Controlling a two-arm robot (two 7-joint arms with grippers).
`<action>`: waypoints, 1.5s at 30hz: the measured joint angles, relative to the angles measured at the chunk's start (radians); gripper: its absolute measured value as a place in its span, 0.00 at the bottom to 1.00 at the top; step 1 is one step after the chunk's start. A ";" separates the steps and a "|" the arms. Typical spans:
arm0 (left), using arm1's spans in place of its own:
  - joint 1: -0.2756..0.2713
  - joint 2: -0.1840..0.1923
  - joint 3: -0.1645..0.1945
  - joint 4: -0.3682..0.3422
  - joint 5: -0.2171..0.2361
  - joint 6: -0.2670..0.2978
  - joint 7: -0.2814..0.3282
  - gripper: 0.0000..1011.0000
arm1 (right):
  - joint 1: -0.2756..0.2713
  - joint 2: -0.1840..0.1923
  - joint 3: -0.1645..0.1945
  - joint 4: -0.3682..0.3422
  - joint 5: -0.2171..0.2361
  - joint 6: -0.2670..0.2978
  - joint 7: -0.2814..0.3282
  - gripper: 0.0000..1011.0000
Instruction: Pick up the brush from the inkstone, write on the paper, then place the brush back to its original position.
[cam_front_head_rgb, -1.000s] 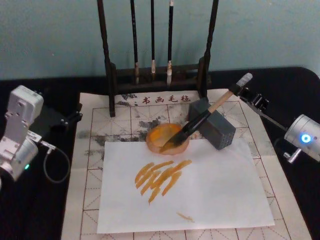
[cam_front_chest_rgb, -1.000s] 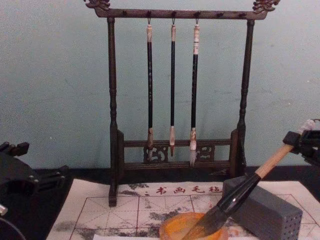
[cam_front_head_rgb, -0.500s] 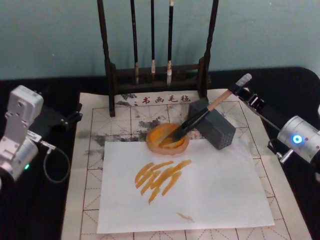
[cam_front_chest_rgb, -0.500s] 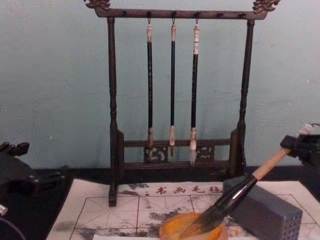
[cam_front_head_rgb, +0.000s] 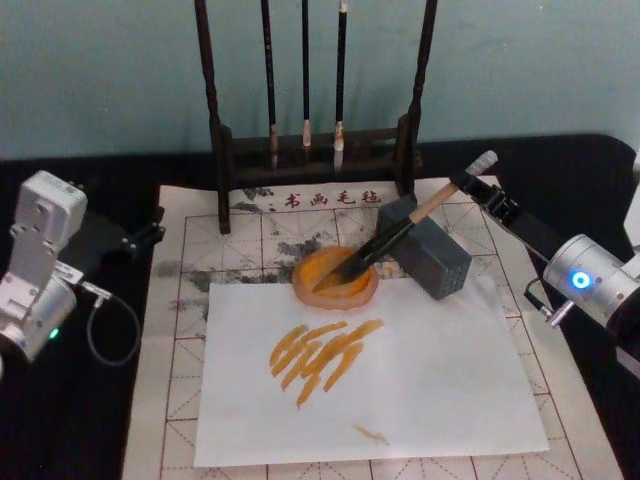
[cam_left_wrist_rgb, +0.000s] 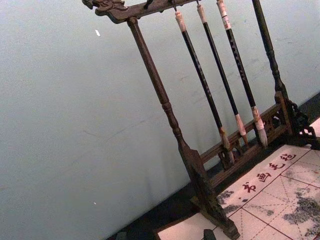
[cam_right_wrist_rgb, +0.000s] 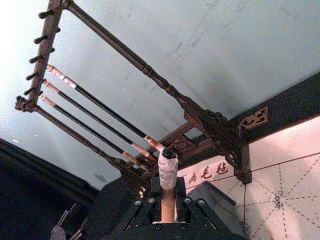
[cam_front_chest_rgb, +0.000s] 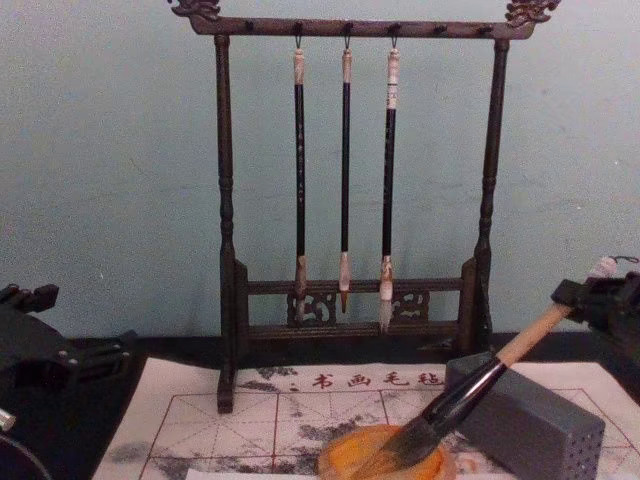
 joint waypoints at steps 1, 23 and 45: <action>0.000 0.000 0.000 0.000 0.000 0.000 0.000 0.99 | 0.000 -0.003 0.002 0.003 -0.003 0.000 -0.002 0.17; 0.000 0.000 0.000 0.000 0.000 0.000 0.000 0.99 | 0.001 -0.024 0.018 0.023 -0.024 0.024 -0.016 0.17; 0.000 0.000 0.000 0.000 0.000 0.000 0.000 0.99 | -0.001 -0.027 0.025 0.031 -0.027 0.036 -0.034 0.17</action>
